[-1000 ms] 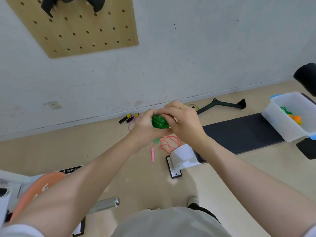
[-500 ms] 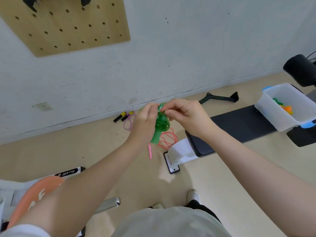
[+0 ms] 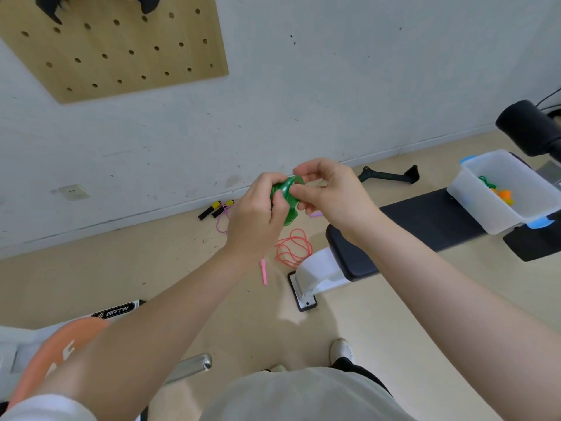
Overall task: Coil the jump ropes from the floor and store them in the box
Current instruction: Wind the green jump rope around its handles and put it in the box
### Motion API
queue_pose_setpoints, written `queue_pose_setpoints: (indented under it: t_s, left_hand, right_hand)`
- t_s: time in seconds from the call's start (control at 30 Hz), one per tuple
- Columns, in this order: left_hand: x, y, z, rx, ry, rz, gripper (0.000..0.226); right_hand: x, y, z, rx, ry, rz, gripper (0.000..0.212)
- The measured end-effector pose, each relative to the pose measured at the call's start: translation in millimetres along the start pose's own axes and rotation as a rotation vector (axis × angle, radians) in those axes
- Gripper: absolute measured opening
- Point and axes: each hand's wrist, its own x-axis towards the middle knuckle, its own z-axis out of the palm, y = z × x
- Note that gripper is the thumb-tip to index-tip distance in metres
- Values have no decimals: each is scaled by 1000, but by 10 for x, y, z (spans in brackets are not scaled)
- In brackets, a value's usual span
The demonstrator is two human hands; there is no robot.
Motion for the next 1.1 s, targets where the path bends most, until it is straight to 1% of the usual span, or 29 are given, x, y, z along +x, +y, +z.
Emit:
queue_pose_setpoints:
  t_s: [0.07,0.13,0.23,0.3,0.37,0.47,0.53,0.6,0.63,0.7,0.77,0.83,0.97,1.03,1.1]
  left_hand:
    - [-29,-22,-13,-14,-5,17,43]
    - [-43,-40,-17,-18,-22,31,44]
    - [-52,-71,-24,-23,-65,-1,43]
    - [-68,-85,-35,-71,-111,-49,29]
    - [-76,-73,-41,-192,-176,-146,7]
    - [-37,-12,-55,-453,-271,-375,14]
    - [14,14,-108,-581,-371,-504,19]
    - [69,20,-178,-670,-475,-553,20]
    - [87,20,-199,-703,-492,-564,18]
    - [109,4,-204,-700,-464,-582,16]
    - [100,-1,-180,-644,-406,-594,17]
    - [77,6,-143,-636,-388,-611,19]
    - [61,19,-100,-631,-346,-665,27]
    - [73,30,-99,-631,-339,-650,28]
    - [81,46,-126,-657,-376,-615,25]
  right_hand:
    - [23,9,-17,-26,-64,20,11]
    - [47,15,-38,-59,-99,8,7]
    - [73,53,-49,-109,-132,11,12]
    - [86,84,-42,-108,-152,47,15]
    - [98,112,-20,-67,-153,77,19]
    - [99,127,16,-36,-112,49,24]
    - [84,145,16,-90,-108,-11,24]
    - [65,151,8,-183,-139,-69,24]
    - [58,148,6,-227,-156,-86,23]
    - [53,136,1,-263,-186,-91,21]
    - [56,134,-8,-252,-222,-74,14]
    - [55,146,-20,-273,-242,-55,8]
    - [39,173,18,-310,-208,-26,17]
    - [25,172,53,-252,-155,-13,21]
    - [16,170,84,-193,-117,-19,21]
